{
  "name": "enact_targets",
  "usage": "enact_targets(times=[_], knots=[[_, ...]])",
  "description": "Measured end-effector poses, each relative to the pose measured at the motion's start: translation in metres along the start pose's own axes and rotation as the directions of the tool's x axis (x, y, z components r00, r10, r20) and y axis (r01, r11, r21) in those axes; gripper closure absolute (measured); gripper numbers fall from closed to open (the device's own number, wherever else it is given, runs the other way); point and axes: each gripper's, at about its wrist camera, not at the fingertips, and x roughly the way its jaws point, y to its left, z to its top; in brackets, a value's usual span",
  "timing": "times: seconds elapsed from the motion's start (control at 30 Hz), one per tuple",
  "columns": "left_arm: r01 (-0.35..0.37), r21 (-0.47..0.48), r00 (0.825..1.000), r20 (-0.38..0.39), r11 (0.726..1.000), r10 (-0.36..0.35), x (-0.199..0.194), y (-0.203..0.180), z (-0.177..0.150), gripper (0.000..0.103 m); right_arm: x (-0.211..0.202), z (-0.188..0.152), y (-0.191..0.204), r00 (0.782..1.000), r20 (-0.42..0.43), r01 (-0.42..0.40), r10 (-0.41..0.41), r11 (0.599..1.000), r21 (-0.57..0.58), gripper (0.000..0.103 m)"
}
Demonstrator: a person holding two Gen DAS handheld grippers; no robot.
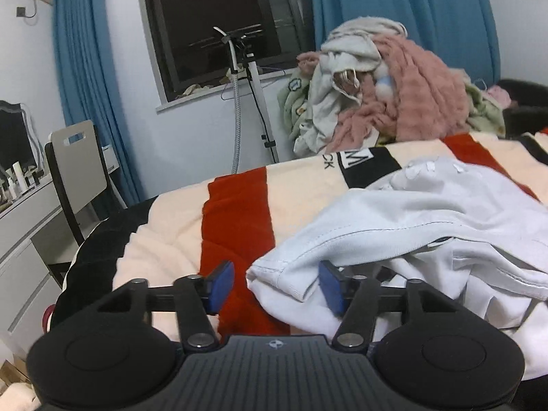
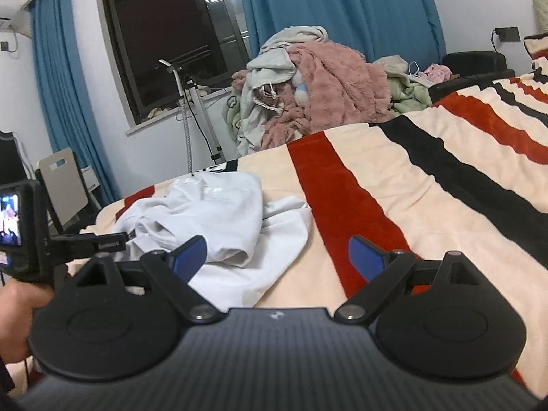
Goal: Fold clothes
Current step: 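Grasp the white shirt edge with the left gripper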
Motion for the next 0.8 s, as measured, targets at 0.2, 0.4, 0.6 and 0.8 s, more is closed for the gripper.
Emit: enact_targets(times=[0.2, 0.4, 0.6, 0.8], knots=[[0.081, 0.088, 0.997, 0.011, 0.993, -0.082, -0.013, -0.013, -0.011, 0.046, 0.013, -0.003, -0.003, 0.998, -0.059, -0.016, 0.019, 0.999, 0.037, 0.012], [-0.087, -0.042, 0.995, 0.041, 0.995, 0.089, 0.006, 0.002, -0.007, 0.051, 0.008, 0.001, -0.006, 1.0, -0.028, -0.008, 0.009, 0.999, 0.044, 0.012], [-0.004, -0.144, 0.99, 0.138, 0.99, 0.024, -0.033, 0.013, 0.01, 0.101, 0.013, 0.004, -0.016, 0.999, -0.03, 0.027, -0.025, 0.997, 0.069, 0.012], [0.122, -0.107, 0.953, 0.29, 0.987, -0.087, -0.144, 0.008, 0.014, 0.102, 0.001, 0.003, -0.008, 0.999, 0.032, -0.002, 0.002, 1.0, 0.023, 0.012]])
